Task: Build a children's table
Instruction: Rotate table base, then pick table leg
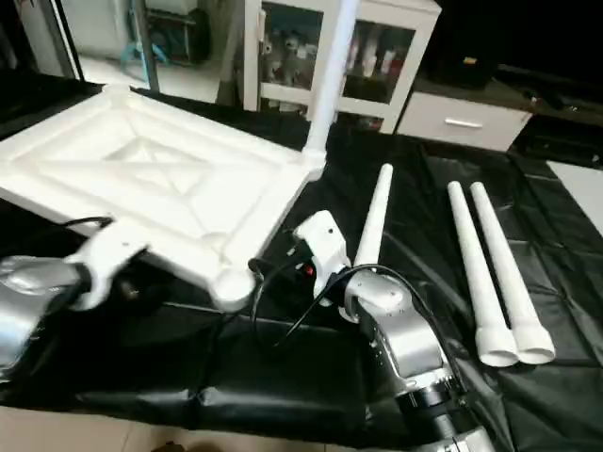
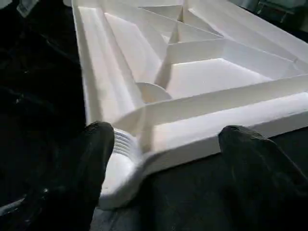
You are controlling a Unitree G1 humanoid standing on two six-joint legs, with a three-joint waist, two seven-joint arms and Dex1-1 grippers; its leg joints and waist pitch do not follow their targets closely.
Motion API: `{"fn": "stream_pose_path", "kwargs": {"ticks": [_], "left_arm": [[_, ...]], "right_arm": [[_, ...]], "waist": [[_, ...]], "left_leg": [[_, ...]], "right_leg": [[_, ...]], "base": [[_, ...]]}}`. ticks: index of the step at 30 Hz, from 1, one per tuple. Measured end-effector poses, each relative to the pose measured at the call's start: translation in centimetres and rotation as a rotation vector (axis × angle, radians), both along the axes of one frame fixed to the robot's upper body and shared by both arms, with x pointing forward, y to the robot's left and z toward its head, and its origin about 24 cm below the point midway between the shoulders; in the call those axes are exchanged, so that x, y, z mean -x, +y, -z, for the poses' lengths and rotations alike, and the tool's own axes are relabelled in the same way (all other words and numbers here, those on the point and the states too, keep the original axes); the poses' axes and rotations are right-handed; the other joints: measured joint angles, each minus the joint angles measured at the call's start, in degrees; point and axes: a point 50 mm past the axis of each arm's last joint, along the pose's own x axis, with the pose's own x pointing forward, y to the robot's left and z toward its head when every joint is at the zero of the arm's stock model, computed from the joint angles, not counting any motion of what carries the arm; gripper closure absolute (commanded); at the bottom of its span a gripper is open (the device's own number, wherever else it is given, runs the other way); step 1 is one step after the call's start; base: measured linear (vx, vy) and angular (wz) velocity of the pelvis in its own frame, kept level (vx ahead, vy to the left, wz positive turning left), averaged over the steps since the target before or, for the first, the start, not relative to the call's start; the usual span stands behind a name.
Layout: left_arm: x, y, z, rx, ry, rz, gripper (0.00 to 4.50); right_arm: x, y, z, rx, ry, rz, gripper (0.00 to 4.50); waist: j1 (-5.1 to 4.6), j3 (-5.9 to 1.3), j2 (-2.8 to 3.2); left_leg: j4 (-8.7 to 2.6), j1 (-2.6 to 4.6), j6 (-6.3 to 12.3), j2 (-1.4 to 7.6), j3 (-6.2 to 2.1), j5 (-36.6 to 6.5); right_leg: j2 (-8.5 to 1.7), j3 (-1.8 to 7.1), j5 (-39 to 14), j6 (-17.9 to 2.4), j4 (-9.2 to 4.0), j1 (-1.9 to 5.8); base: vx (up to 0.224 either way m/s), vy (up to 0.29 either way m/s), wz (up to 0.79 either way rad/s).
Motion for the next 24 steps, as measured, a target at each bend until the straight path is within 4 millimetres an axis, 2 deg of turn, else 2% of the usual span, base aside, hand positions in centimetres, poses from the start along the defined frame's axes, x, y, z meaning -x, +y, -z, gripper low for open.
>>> {"fn": "stream_pose_path", "kwargs": {"ticks": [4,10,13,15,16,20,24], "left_arm": [[0.7,-2.0,-0.4,0.040,0.019,0.122,0.04],[2.1,-2.2,-2.8,0.119,-0.015,0.259,0.04],[2.1,-1.5,-4.7,0.180,-0.065,0.265,0.00],[1.9,-1.3,-5.5,0.212,-0.100,0.262,0.00],[1.8,-1.3,-5.8,0.227,-0.121,0.262,0.00],[0.9,-2.0,-6.0,0.276,-0.175,0.269,0.00],[0.8,-3.8,-5.5,0.333,-0.170,0.327,0.00]], "right_arm": [[-0.1,-0.4,-0.1,0.010,-0.005,0.007,0.69],[-1.5,-2.5,-2.0,-0.001,-0.045,0.079,0.69],[-3.6,-4.0,-3.8,-0.001,-0.027,0.253,0.33],[-4.6,-5.2,-4.5,-0.004,-0.014,0.368,0.33],[-5.0,-5.8,-4.7,-0.001,0.002,0.428,0.14],[-6.0,-6.4,-3.4,-0.010,0.118,0.585,0.05],[-7.1,-7.0,-2.9,0.070,0.235,0.706,0.05]], "waist": [[-0.55,0.07,0.10],[-0.84,0.23,0.35],[-0.99,0.41,0.62],[-0.81,0.39,0.59],[-0.65,0.39,0.59],[-0.72,0.40,0.61],[-0.85,0.42,0.64]], "left_leg": [[-0.01,-0.03,0.01,0.00,0.02,-0.01],[0.03,0.03,0.00,0.01,0.03,0.00],[0.25,0.03,0.00,0.01,0.03,0.00],[0.27,0.07,-0.01,0.01,0.02,0.01],[0.28,0.05,-0.02,0.01,0.02,0.01],[0.37,-0.02,-0.01,0.00,0.03,0.01],[0.35,-0.03,-0.02,0.00,0.06,0.02]], "right_leg": [[0.01,0.00,-0.01,0.01,-0.01,-0.04],[0.03,0.02,-0.01,0.00,0.10,-0.04],[0.04,0.08,0.02,-0.03,0.28,-0.07],[0.04,0.07,0.01,-0.02,0.32,-0.04],[0.03,0.07,0.01,-0.01,0.32,-0.04],[0.02,0.09,0.02,-0.01,0.33,-0.06],[0.02,0.11,0.00,0.02,0.47,-0.15]], "base": [[0.000,0.000,0.00],[0.000,0.000,0.00],[0.000,0.000,0.00],[0.000,0.000,0.00],[0.000,0.000,0.00],[0.000,0.000,0.00],[0.000,0.000,0.00]]}}
